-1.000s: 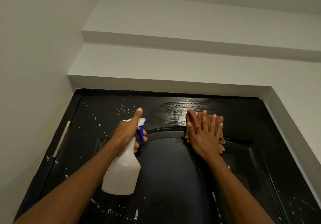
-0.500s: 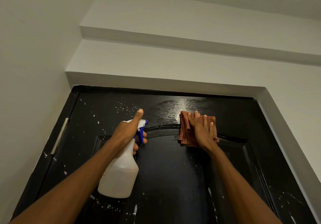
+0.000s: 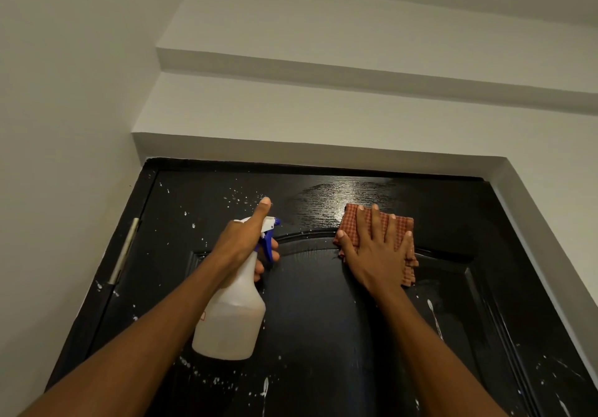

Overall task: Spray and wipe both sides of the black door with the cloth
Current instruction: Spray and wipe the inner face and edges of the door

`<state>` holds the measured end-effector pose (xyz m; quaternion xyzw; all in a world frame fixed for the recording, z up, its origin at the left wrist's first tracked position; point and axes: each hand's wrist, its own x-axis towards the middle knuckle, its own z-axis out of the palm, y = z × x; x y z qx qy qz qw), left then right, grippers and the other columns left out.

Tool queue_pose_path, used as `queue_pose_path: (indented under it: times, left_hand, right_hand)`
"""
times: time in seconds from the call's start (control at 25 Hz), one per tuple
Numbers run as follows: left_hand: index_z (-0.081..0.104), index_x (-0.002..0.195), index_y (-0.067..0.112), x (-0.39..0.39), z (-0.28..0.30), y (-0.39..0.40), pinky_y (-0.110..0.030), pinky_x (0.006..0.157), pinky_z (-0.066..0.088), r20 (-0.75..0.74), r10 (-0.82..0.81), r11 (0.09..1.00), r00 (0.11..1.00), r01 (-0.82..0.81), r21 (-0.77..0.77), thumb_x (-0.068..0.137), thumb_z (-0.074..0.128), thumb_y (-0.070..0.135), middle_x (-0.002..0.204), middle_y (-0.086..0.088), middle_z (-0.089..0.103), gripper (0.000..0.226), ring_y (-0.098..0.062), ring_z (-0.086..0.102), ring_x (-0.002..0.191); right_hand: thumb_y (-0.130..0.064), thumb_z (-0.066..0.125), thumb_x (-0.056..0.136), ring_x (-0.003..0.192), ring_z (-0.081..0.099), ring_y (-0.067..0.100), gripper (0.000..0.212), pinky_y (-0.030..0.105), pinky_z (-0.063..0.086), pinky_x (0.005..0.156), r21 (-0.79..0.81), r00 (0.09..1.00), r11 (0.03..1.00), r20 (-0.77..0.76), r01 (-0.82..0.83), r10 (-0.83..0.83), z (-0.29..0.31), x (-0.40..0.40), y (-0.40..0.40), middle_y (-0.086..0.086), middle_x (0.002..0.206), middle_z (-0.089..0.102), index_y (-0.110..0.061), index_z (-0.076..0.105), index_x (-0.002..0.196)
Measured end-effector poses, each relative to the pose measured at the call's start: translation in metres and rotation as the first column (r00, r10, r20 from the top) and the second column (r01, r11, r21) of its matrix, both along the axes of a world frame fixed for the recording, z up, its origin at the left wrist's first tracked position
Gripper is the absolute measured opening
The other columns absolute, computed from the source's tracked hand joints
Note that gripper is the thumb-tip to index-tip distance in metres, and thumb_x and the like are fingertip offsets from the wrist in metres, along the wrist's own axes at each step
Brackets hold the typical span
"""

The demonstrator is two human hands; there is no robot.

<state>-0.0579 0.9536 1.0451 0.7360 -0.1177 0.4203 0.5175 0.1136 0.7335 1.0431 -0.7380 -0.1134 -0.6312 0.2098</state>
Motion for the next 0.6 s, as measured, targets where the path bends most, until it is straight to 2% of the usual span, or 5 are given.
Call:
queue_pose_path:
  times: [0.16, 0.32, 0.48, 0.6]
  left_hand:
    - [0.071, 0.094, 0.0, 0.007, 0.001, 0.001, -0.025, 0.042, 0.049, 0.048, 0.01, 0.999, 0.999, -0.008, -0.04, 0.089, 0.034, 0.077, 0.078, -0.015, 0.075, 0.086, -0.019, 0.061, 0.048]
    - [0.068, 0.096, -0.003, 0.012, 0.007, 0.004, -0.021, 0.037, 0.046, 0.135, 0.032, 0.984, 0.99, -0.007, -0.178, 0.091, 0.036, 0.072, 0.07, -0.012, 0.067, 0.082, -0.013, 0.058, 0.041]
    - [0.063, 0.094, 0.004, 0.012, 0.01, 0.011, -0.023, 0.039, 0.048, 0.15, 0.056, 0.972, 0.987, -0.019, -0.234, 0.091, 0.034, 0.071, 0.078, -0.011, 0.069, 0.073, -0.018, 0.064, 0.054]
    - [0.061, 0.084, 0.005, 0.003, 0.009, 0.022, -0.022, 0.037, 0.045, 0.156, 0.037, 0.951, 0.987, 0.013, -0.309, 0.089, 0.034, 0.075, 0.066, -0.01, 0.062, 0.075, -0.017, 0.055, 0.045]
  right_hand:
    - [-0.081, 0.003, 0.09, 0.153, -0.023, 0.031, 0.083, 0.064, -0.017, 0.118, 0.019, 1.0, 1.0, 0.008, -0.008, 0.008, -0.005, 0.002, 0.01, -0.002, 0.167, -0.025, -0.04, -0.017, 0.159]
    - [-0.08, 0.003, 0.091, 0.154, -0.022, 0.031, 0.082, 0.064, -0.015, 0.119, 0.019, 1.0, 1.0, 0.014, -0.01, 0.01, -0.01, -0.001, 0.02, -0.002, 0.167, -0.024, -0.039, -0.016, 0.159]
    - [-0.078, 0.003, 0.092, 0.153, -0.024, 0.032, 0.081, 0.063, -0.018, 0.119, 0.005, 0.999, 1.0, 0.023, -0.024, 0.024, -0.018, -0.007, 0.047, -0.001, 0.167, -0.025, -0.038, -0.017, 0.159]
    - [-0.076, 0.005, 0.094, 0.153, -0.024, 0.033, 0.079, 0.063, -0.02, 0.118, -0.018, 0.999, 0.999, 0.039, -0.034, 0.035, -0.021, -0.012, 0.069, 0.0, 0.167, -0.026, -0.038, -0.021, 0.157]
